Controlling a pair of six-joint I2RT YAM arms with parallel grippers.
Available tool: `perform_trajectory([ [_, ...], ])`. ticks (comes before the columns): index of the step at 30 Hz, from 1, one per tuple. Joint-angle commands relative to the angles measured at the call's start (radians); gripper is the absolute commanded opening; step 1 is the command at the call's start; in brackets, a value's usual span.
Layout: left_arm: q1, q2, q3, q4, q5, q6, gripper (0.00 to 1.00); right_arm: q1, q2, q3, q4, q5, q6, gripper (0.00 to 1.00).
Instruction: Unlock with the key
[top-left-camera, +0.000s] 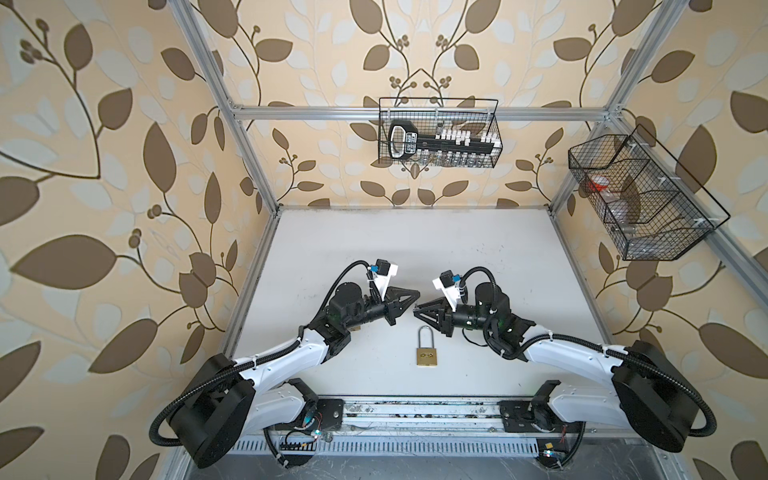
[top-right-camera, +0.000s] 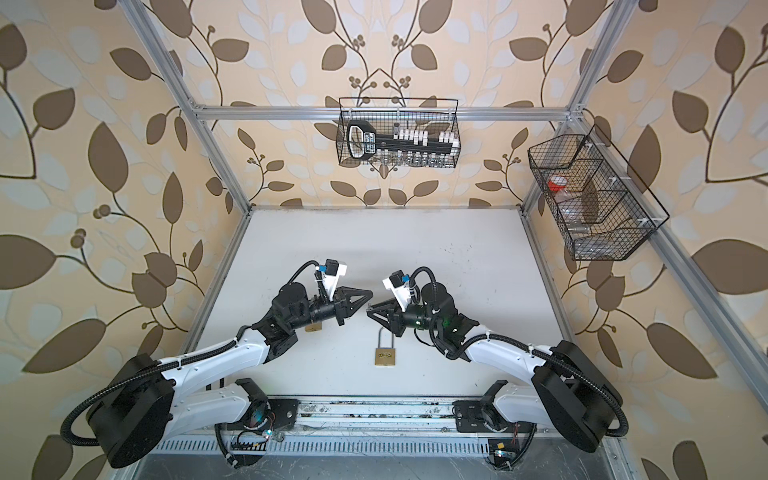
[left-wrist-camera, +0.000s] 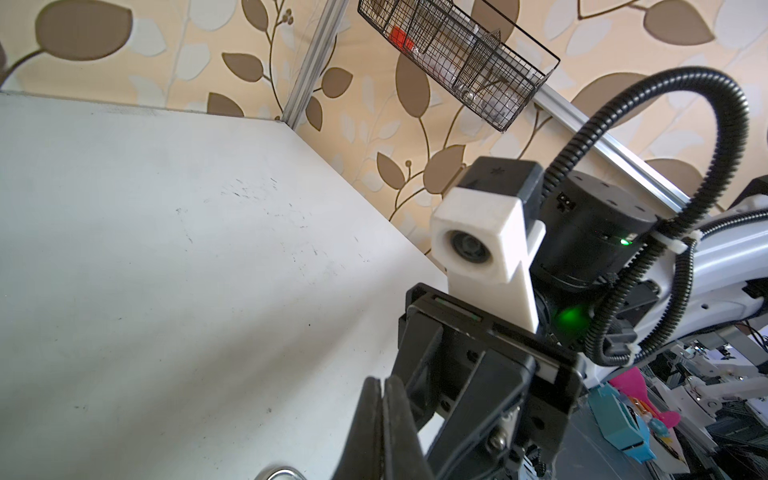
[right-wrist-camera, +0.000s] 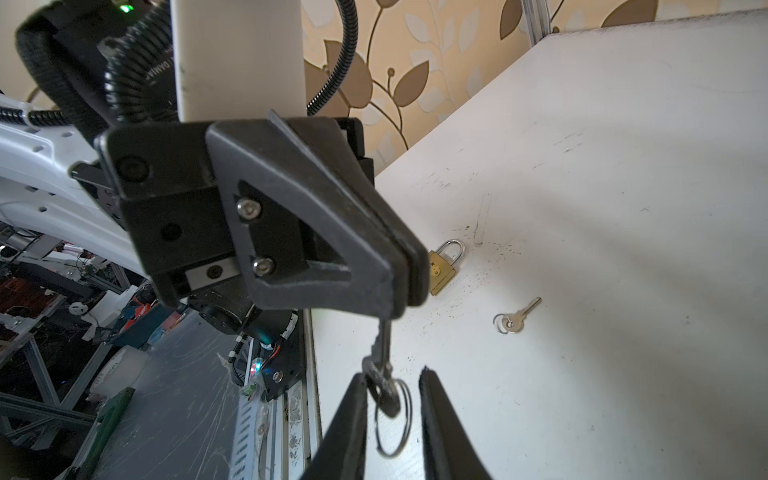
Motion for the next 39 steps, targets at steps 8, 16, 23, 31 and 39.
perform_trajectory([
  [8, -0.007, -0.008, 0.011, 0.031, 0.004, 0.007, 0.0, -0.006, -0.015, 0.013, 0.019, -0.019, 0.009, 0.1],
  [16, -0.008, 0.018, 0.031, -0.007, -0.036, -0.002, 0.23, -0.035, -0.042, -0.014, 0.035, -0.03, 0.014, 0.0],
  [23, -0.007, -0.041, 0.033, -0.111, -0.151, 0.029, 0.69, -0.079, -0.058, -0.041, 0.078, -0.052, 0.055, 0.0],
  [31, -0.006, -0.099, 0.024, -0.177, -0.264, 0.044, 0.8, -0.155, -0.071, -0.066, 0.088, -0.04, 0.097, 0.0],
  [39, -0.006, -0.118, 0.035, -0.245, -0.37, 0.039, 0.83, -0.235, -0.092, -0.081, 0.056, -0.039, 0.125, 0.0],
])
